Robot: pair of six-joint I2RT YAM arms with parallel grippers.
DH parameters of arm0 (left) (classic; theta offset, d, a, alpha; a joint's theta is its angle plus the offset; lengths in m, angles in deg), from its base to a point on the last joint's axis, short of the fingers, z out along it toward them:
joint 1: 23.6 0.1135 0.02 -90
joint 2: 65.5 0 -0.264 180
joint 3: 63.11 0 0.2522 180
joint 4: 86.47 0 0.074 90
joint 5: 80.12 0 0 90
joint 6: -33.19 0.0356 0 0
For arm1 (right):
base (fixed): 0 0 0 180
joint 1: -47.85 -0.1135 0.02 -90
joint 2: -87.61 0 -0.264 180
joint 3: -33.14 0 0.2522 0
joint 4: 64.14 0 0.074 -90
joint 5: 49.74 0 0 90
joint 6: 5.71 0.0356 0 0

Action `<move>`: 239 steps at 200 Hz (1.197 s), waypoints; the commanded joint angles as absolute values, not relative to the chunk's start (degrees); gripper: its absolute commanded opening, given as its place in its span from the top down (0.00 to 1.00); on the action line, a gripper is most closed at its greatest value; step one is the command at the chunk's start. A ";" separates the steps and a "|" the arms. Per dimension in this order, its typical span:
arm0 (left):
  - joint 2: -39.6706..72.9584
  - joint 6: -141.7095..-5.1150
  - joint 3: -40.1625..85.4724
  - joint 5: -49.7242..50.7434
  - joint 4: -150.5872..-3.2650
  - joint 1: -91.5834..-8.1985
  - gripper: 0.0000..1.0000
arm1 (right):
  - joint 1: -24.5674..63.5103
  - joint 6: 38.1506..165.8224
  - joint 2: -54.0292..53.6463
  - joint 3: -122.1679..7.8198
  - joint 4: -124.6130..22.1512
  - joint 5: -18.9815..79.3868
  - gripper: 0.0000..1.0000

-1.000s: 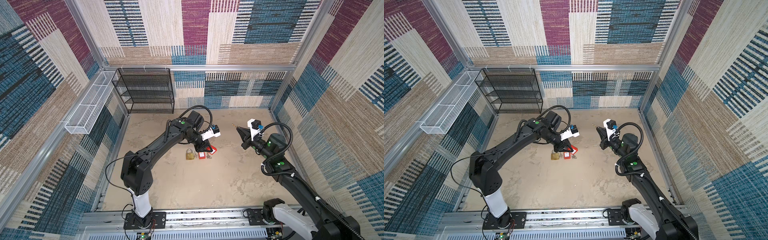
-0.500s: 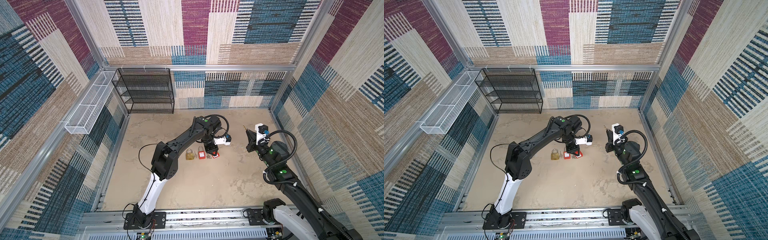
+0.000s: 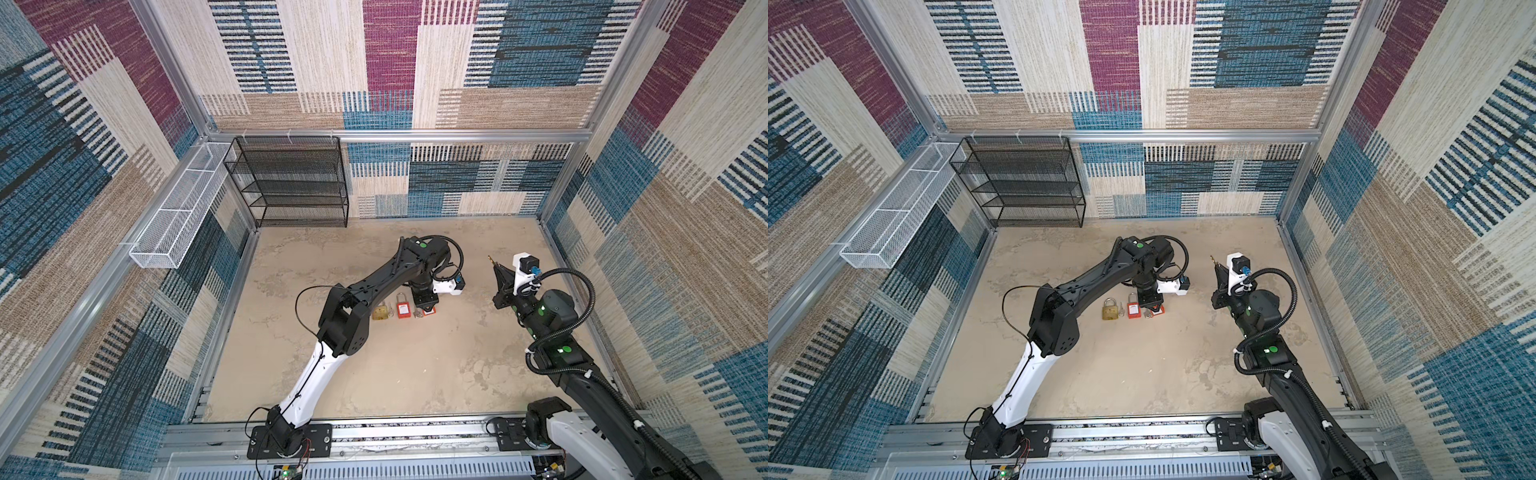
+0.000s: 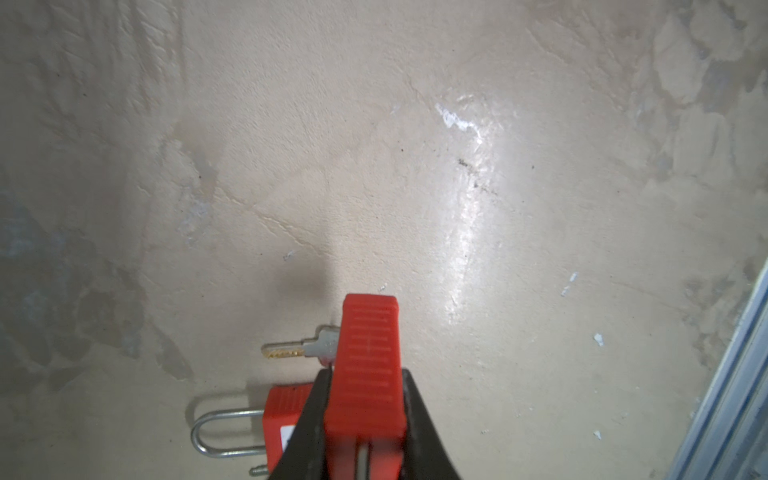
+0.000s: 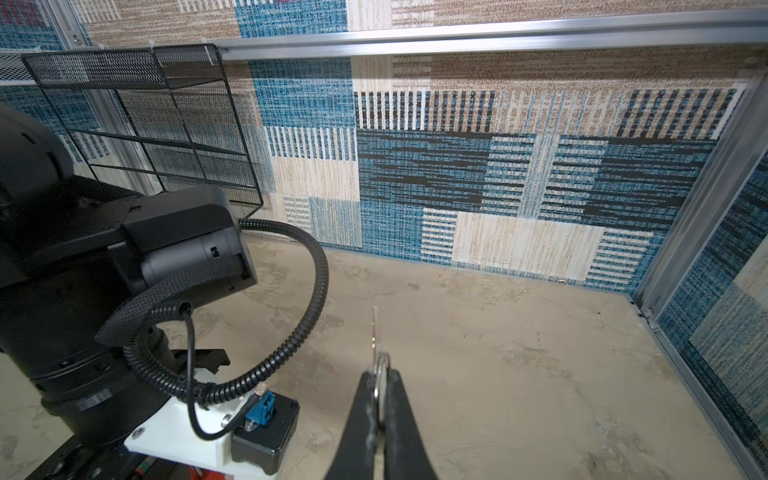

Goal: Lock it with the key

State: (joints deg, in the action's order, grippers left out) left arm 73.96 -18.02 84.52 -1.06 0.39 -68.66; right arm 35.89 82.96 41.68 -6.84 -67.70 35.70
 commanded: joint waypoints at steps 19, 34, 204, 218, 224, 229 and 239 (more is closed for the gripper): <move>76.20 -15.97 87.28 -1.28 1.53 -69.48 1.00 | 36.16 81.79 41.05 -5.78 -71.19 37.26 1.00; 76.64 -15.76 87.25 -0.16 1.63 -69.74 1.00 | 36.46 81.50 40.86 -5.67 -71.64 37.41 1.00; 79.52 -15.67 88.70 3.70 1.48 -70.27 0.88 | 37.51 81.41 41.27 -5.68 -71.74 36.95 1.00; 79.49 -15.60 88.69 3.80 1.50 -70.23 0.84 | 37.49 81.39 41.39 -5.67 -71.78 36.92 1.00; 79.44 -15.59 88.81 3.87 1.50 -70.27 0.82 | 37.49 81.25 41.45 -5.67 -71.80 36.89 1.00; 79.56 -15.52 88.90 3.98 1.49 -70.23 0.80 | 37.48 81.34 41.42 -5.67 -71.83 36.91 1.00; 79.54 -15.50 89.06 3.98 1.45 -70.36 0.75 | 37.48 81.34 41.55 -5.63 -71.83 36.82 1.00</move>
